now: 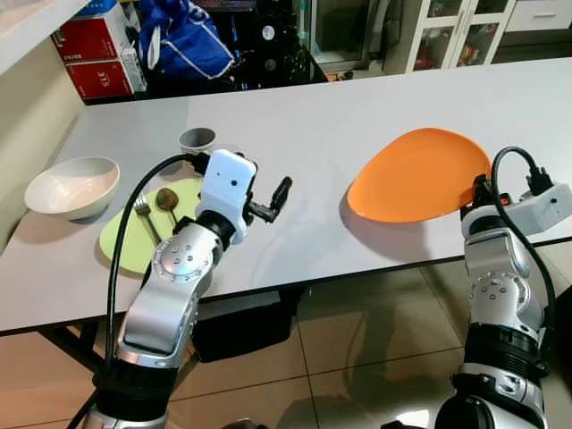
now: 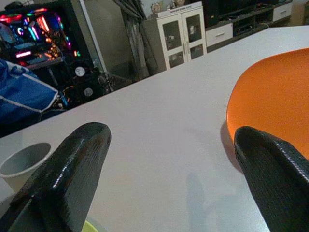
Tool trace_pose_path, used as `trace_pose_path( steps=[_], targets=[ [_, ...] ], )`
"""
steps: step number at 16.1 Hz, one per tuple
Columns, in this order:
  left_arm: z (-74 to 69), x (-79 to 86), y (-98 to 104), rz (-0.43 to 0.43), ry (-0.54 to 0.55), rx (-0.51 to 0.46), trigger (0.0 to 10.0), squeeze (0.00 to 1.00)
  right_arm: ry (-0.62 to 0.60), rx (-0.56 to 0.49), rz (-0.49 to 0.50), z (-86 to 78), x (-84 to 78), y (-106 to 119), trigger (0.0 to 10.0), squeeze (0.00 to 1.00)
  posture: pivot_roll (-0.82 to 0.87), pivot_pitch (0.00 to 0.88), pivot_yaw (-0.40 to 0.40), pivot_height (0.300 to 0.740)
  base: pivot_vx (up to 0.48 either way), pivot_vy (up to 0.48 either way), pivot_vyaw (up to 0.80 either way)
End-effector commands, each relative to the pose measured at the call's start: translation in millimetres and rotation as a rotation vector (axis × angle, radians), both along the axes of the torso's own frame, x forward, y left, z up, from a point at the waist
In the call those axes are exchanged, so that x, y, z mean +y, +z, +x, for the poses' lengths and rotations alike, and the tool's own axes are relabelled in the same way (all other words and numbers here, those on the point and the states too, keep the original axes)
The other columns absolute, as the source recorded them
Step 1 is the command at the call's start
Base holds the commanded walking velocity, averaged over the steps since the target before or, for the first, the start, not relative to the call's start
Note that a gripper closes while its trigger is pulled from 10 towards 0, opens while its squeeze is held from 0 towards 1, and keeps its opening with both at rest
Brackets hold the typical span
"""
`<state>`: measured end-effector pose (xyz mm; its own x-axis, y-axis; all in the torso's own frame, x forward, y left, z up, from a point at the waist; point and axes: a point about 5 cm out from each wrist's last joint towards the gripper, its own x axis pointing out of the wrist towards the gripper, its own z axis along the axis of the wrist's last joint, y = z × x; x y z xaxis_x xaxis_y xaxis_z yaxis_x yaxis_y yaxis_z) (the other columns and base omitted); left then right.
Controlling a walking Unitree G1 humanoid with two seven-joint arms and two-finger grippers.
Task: Setting the table
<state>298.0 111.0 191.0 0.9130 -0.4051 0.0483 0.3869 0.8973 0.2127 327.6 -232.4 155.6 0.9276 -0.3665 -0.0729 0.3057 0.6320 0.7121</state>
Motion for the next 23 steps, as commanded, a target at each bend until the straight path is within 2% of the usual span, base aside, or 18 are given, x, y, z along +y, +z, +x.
trace_pose_path(
  steps=[1, 7, 11, 15, 16, 17, 19, 22, 23],
  targets=[
    [2.7, 1.3, 4, 0.01, 0.018, -0.013, 10.0, 0.0, -0.015, -0.071, 0.011, 0.8, -0.9, 13, 10.0, 0.0, -0.03, 0.0, 0.064, 0.74, 0.0, 0.0, 0.0],
    [6.6, 0.0, 10, 0.006, 0.051, -0.044, 10.0, 0.0, -0.022, -0.094, 0.016, -1.2, -0.9, 19, 10.0, 0.0, -0.03, 0.0, 0.046, 0.74, 0.0, 0.0, 0.0],
    [6.3, -4.8, 7, 0.016, 0.039, -0.045, 10.0, 0.0, 0.024, -0.13, -0.054, -5.7, 6.2, 34, 10.0, 0.0, -0.06, 0.0, 0.057, 0.74, 0.0, 0.0, 0.0],
    [6.7, -7.4, 10, 0.003, 0.027, -0.056, 10.0, 0.0, 0.021, -0.112, -0.055, -5.4, 4.8, 30, 10.0, 0.0, -0.06, 0.0, 0.053, 0.74, 0.0, 0.0, 0.0],
    [3.6, -8.4, 9, -0.007, -0.004, -0.049, 10.0, 0.0, 0.012, -0.093, -0.051, -3.4, 3.0, 25, 10.0, 0.0, -0.05, 0.0, 0.05, 0.74, 0.0, 0.0, 0.0],
    [-1.9, -10.7, 5, 0.02, -0.062, -0.033, 10.0, 0.0, 0.006, -0.077, -0.02, 1.6, 1.0, 17, 10.0, 0.0, -0.05, 0.0, 0.054, 0.74, 0.0, 0.0, 0.0],
    [-4.6, -8.0, -2, 0.076, -0.081, -0.007, 10.0, 0.0, 0.022, -0.054, 0.004, 15.1, 1.6, 6, 10.0, 0.0, -0.04, 0.0, 0.066, 0.74, 0.0, 0.0, 0.0],
    [-8.8, -5.2, -4, 0.078, -0.128, 0.017, 10.0, 0.0, 0.059, -0.025, 0.046, 34.5, 5.5, -3, 10.0, 0.0, -0.03, 0.0, 0.074, 0.74, 0.0, 0.0, 0.0],
    [-14.3, -4.4, -5, 0.068, -0.152, 0.035, 10.0, 0.0, 0.031, -0.02, 0.11, 42.3, 1.0, -6, 10.0, 0.0, -0.01, 0.0, 0.077, 0.74, 0.0, 0.0, 0.0]
  ],
)
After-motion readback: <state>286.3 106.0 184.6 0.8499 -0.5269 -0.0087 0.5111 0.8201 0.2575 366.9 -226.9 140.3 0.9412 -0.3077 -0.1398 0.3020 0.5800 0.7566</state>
